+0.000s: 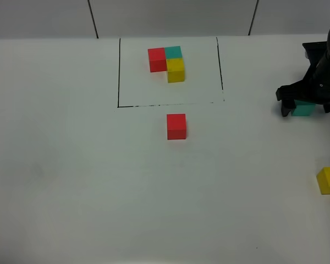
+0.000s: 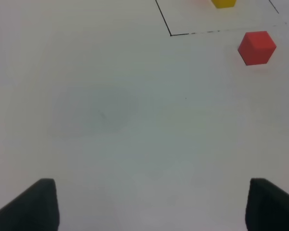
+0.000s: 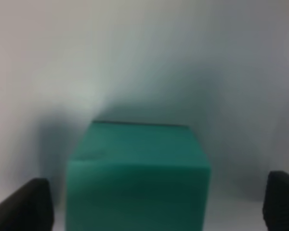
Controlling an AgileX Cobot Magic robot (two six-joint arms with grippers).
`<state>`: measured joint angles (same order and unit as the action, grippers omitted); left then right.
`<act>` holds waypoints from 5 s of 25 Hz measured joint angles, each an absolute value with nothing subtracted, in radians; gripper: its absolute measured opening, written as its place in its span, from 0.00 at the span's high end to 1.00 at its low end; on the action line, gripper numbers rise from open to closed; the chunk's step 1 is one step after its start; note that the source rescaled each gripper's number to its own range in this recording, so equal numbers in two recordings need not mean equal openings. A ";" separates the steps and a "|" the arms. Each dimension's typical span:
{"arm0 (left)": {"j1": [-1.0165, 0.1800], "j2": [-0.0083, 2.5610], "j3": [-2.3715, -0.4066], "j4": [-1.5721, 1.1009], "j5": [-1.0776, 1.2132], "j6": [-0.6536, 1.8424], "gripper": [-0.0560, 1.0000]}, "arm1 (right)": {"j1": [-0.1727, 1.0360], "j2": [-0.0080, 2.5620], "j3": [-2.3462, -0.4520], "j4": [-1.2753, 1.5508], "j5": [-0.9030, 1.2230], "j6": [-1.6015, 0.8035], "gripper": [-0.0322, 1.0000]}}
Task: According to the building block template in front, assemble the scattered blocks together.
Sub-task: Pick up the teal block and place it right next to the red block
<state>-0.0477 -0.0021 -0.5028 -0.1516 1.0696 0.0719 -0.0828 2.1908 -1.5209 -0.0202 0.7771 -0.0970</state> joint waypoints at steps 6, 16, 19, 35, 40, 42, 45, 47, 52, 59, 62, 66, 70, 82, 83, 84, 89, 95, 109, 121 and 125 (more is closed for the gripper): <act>-0.048 -0.002 -0.503 -0.152 1.070 0.072 0.24 | -0.085 2.191 -1.521 -0.019 0.777 -0.117 0.95; -0.048 -0.002 -0.503 -0.152 1.070 0.072 0.24 | -0.018 2.134 -1.524 -0.025 0.959 -0.398 0.95; -0.048 -0.002 -0.503 -0.152 1.070 0.072 0.24 | 0.053 2.110 -1.525 -0.022 1.032 -0.570 0.95; -0.048 -0.002 -0.503 -0.152 1.070 0.073 0.24 | 0.341 2.109 -1.525 0.011 0.949 -1.072 0.95; -0.048 -0.002 -0.503 -0.152 1.070 0.073 0.24 | 0.342 2.109 -1.525 0.043 0.944 -1.133 0.95; -0.048 -0.002 -0.503 -0.152 1.070 0.073 0.24 | 0.342 2.109 -1.525 0.073 0.938 -1.164 0.95; -0.048 -0.002 -0.503 -0.152 1.070 0.073 0.24 | 0.345 2.109 -1.525 0.104 0.915 -1.194 0.95; -0.048 -0.002 -0.503 -0.152 1.070 0.073 0.24 | 0.355 2.113 -1.527 0.103 0.906 -1.200 0.95; -0.048 -0.002 -0.503 -0.152 1.070 0.073 0.24 | 0.377 2.164 -1.586 0.102 0.936 -1.201 0.95; -0.048 -0.002 -0.503 -0.152 1.070 0.073 0.24 | 0.378 2.225 -1.649 0.102 0.967 -1.203 0.95; -0.048 -0.002 -0.503 -0.152 1.070 0.073 0.24 | 0.378 2.227 -1.649 0.102 0.963 -1.205 0.95; -0.048 -0.002 -0.503 -0.152 1.070 0.073 0.24 | 0.378 2.244 -1.654 0.100 0.944 -1.205 0.95; -0.048 -0.002 -0.503 -0.152 1.070 0.073 0.24 | 0.378 2.263 -1.654 0.090 0.926 -1.204 0.95; -0.048 -0.002 -0.503 -0.152 1.070 0.073 0.24 | 0.378 2.264 -1.655 0.091 0.885 -1.201 0.95; -0.048 -0.002 -0.503 -0.152 1.070 0.073 0.24 | 0.378 2.264 -1.655 0.092 0.883 -1.202 0.95; -0.048 -0.002 -0.503 -0.152 1.070 0.073 0.24 | 0.378 2.264 -1.655 0.095 0.880 -1.202 0.95; -0.048 -0.002 -0.503 -0.152 1.070 0.072 0.24 | 0.380 2.268 -1.656 0.101 0.877 -1.202 0.95; -0.048 -0.002 -0.503 -0.152 1.070 0.072 0.24 | 0.395 2.271 -1.658 0.099 0.864 -1.202 0.95; -0.048 -0.002 -0.503 -0.152 1.070 0.072 0.24 | 0.397 2.273 -1.659 0.109 0.864 -1.203 0.95; -0.048 -0.002 -0.503 -0.152 1.070 0.072 0.24 | 0.396 2.274 -1.659 0.137 0.860 -1.205 0.95; -0.048 -0.002 -0.503 -0.152 1.070 0.072 0.24 | 0.396 2.274 -1.659 0.137 0.860 -1.204 0.95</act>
<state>-0.0477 -0.0021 -0.5028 -0.1516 1.0696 0.0720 0.3957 2.2740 -1.6590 0.1366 0.8599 -1.2039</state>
